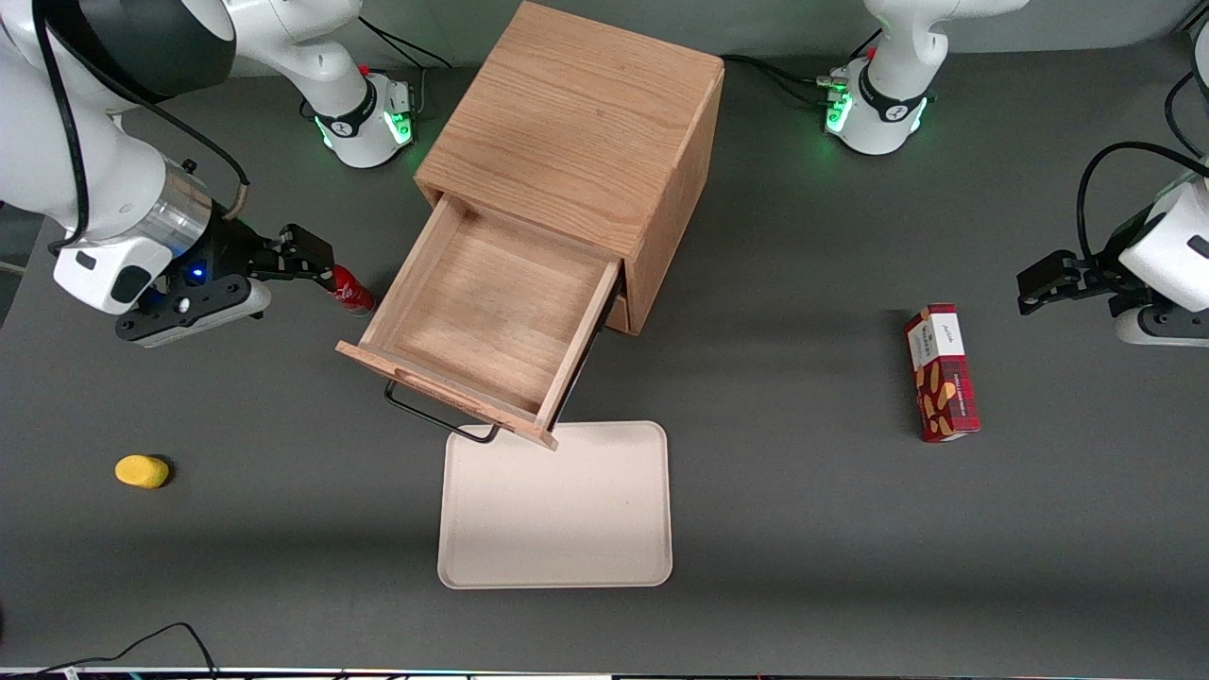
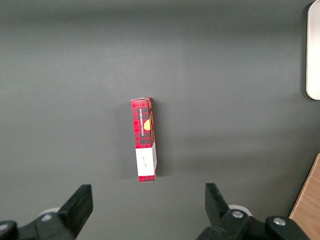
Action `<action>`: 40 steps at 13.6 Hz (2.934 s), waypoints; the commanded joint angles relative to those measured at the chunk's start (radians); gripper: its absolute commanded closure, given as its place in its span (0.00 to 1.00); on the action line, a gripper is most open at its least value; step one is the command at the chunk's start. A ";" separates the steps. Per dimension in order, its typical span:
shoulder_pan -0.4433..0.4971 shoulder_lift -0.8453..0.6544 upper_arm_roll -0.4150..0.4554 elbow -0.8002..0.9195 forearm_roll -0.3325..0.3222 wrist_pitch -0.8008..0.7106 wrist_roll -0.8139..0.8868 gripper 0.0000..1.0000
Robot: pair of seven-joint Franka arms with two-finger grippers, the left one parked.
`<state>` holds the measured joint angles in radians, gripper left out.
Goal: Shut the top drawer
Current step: 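Move the right gripper to the open drawer's front panel, then lower the right gripper against the drawer front beside the black handle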
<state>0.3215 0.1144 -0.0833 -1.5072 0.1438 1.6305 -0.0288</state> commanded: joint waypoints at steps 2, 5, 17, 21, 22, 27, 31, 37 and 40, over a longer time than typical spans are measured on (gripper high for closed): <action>0.010 0.146 -0.021 0.185 0.056 -0.012 0.006 0.00; 0.002 0.249 -0.023 0.290 0.056 -0.003 -0.012 0.00; -0.010 0.372 -0.023 0.337 0.100 0.155 -0.583 0.00; -0.028 0.438 -0.023 0.341 0.220 0.154 -0.670 0.00; -0.027 0.455 -0.023 0.347 0.221 0.152 -0.700 0.00; -0.025 0.505 -0.021 0.390 0.218 0.152 -0.818 0.00; -0.025 0.536 -0.013 0.390 0.238 0.154 -0.826 0.00; -0.019 0.562 -0.013 0.383 0.278 0.154 -0.826 0.00; -0.016 0.576 -0.012 0.381 0.278 0.154 -0.821 0.00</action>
<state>0.3048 0.6639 -0.0942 -1.1582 0.3925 1.7901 -0.8298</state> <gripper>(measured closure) 0.000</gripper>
